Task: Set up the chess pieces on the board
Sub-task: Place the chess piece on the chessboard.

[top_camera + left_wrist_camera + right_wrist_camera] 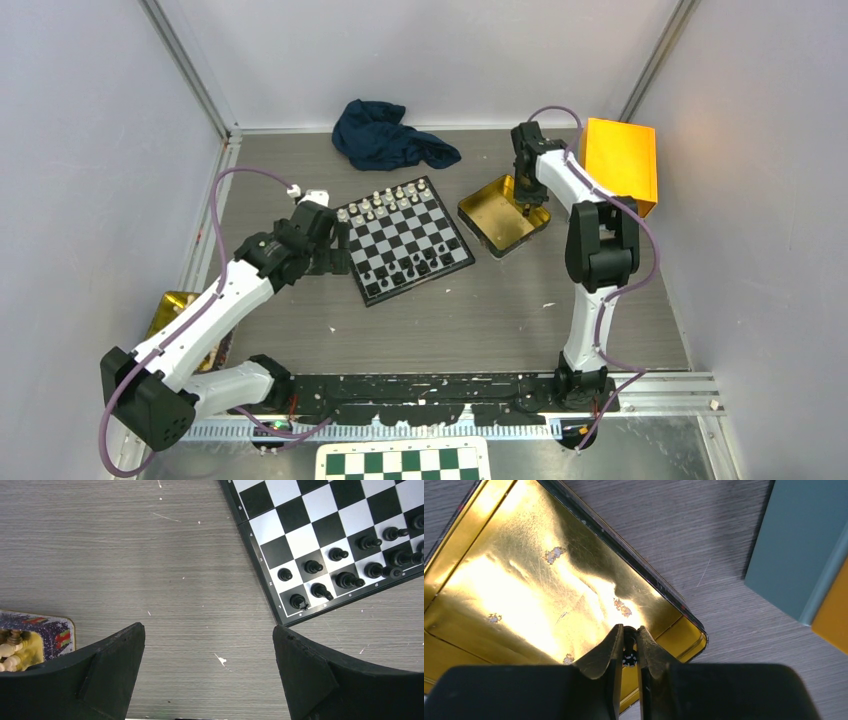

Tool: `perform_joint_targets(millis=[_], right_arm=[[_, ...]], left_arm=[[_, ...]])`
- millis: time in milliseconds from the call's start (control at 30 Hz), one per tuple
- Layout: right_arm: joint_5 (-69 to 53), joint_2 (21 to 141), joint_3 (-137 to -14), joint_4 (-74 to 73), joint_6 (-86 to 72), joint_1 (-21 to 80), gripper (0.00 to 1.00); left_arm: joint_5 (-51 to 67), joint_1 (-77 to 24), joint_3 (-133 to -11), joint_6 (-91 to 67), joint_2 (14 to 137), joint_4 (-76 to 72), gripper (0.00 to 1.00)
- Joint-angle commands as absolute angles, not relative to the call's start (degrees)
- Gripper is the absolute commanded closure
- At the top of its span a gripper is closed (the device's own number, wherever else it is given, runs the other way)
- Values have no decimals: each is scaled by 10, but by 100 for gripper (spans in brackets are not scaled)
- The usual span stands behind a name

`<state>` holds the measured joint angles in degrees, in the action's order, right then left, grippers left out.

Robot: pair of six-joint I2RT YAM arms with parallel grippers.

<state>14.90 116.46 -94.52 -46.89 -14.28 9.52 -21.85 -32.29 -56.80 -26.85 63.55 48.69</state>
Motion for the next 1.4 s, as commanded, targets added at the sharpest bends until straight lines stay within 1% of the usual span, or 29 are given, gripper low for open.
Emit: perform_joint_targets(millis=[0, 367, 700, 933, 1367], right_arm=[[141, 1119, -974, -476, -134, 94, 99], [135, 1065, -964, -508, -131, 160, 99], [111, 997, -871, -479, -178, 263, 99], [100, 1003, -836, -446, -200, 318, 99], [75, 1043, -819, -406, -203, 339, 99]], left_arm=[[-226, -326, -604, -272, 636, 486, 0], [-230, -326, -638, -270, 657, 489, 0], [-232, -326, -663, -280, 669, 496, 1], [-235, -326, -670, -297, 670, 510, 1], [-241, -326, -683, -305, 679, 528, 2]])
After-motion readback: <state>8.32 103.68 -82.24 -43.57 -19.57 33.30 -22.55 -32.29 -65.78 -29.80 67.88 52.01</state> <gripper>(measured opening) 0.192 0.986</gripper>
